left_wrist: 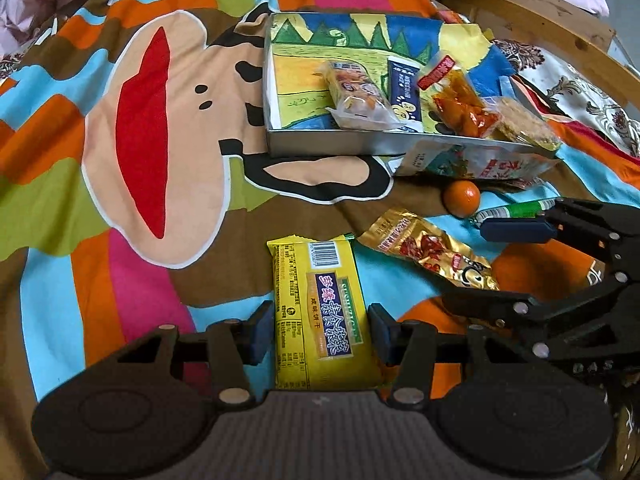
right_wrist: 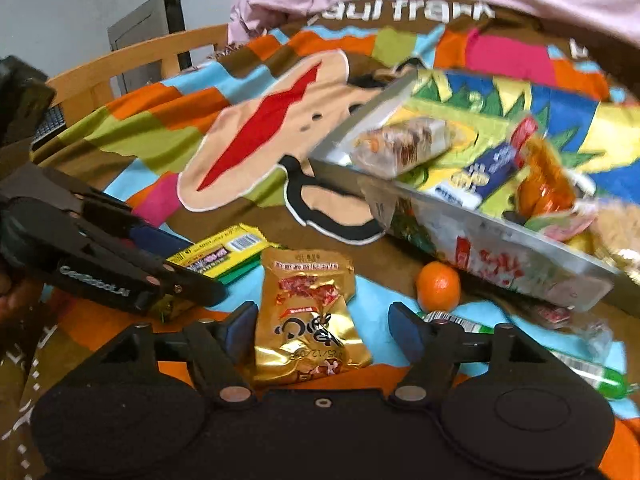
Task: Organize snacks
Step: 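Close the right tool on the gold snack bag while the left holds the yellow bar, then lift the yellow bar with the left tool while the right lifts the gold bag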
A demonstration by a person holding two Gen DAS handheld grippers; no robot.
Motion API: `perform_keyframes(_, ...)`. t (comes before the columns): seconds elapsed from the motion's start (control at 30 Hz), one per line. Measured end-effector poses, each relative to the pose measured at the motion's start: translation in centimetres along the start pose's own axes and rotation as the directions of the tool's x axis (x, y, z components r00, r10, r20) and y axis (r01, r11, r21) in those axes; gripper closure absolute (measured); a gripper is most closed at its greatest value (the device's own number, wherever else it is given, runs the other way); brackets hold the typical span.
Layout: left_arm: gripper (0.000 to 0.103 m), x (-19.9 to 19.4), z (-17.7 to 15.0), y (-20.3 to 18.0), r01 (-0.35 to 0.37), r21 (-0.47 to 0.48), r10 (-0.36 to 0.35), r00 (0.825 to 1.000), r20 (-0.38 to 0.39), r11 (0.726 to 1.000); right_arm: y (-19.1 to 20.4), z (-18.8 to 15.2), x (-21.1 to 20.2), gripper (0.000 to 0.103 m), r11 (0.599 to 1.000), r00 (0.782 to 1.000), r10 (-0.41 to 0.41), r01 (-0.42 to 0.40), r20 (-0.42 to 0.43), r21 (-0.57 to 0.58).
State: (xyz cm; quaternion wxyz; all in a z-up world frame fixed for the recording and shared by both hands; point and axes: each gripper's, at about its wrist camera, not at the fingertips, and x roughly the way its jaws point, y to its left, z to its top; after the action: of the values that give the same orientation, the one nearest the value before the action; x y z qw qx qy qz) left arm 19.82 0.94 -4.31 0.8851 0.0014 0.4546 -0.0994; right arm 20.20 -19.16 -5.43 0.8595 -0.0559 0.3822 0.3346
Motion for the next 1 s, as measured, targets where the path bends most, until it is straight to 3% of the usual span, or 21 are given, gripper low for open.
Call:
perform_keyframes(0.07, 0.048, 0.2, 0.1, 0.0, -0.001, -0.008, 0.001, 1.0, 0.001, 1.0, -0.5, -0.3, 0.4, 0.029, 0.999, 1.0, 0.021, -0.021, -0.008, 0.041)
perform_keyframes(0.17, 0.047, 0.4, 0.2, 0.1, 0.0, -0.01, 0.0, 1.0, 0.001, 1.0, -0.2, -0.8, 0.1, 0.04, 0.999, 1.0, 0.021, -0.021, 0.013, 0.034)
perform_keyframes(0.47, 0.049, -0.2, -1.0, -0.9, -0.04, 0.014, 0.039, 0.999, 0.036, 0.999, 2.6, -2.7, -2.4, 0.041, 0.995, 0.996, -0.06, 0.065, 0.059, -0.078)
perform_keyframes(0.67, 0.049, -2.1, -3.2, -2.0, -0.03, 0.019, 0.029, 0.998, 0.062, 0.999, 4.7, -5.3, -5.2, 0.041, 0.989, 0.992, -0.097, 0.105, 0.075, -0.105)
perform_keyframes(0.83, 0.049, -3.7, -5.6, -3.2, -0.007, 0.009, 0.006, 0.996, 0.088, 1.0, 6.4, -6.9, -6.5, 0.042, 0.971, 0.987, -0.138, 0.152, 0.087, -0.185)
perform_keyframes(1.0, 0.049, -4.9, -7.2, -4.1, -0.009, -0.007, 0.009, 0.991, 0.133, 1.0, 8.0, -7.9, -7.0, 0.042, 0.922, 0.973, -0.204, 0.229, 0.111, -0.311)
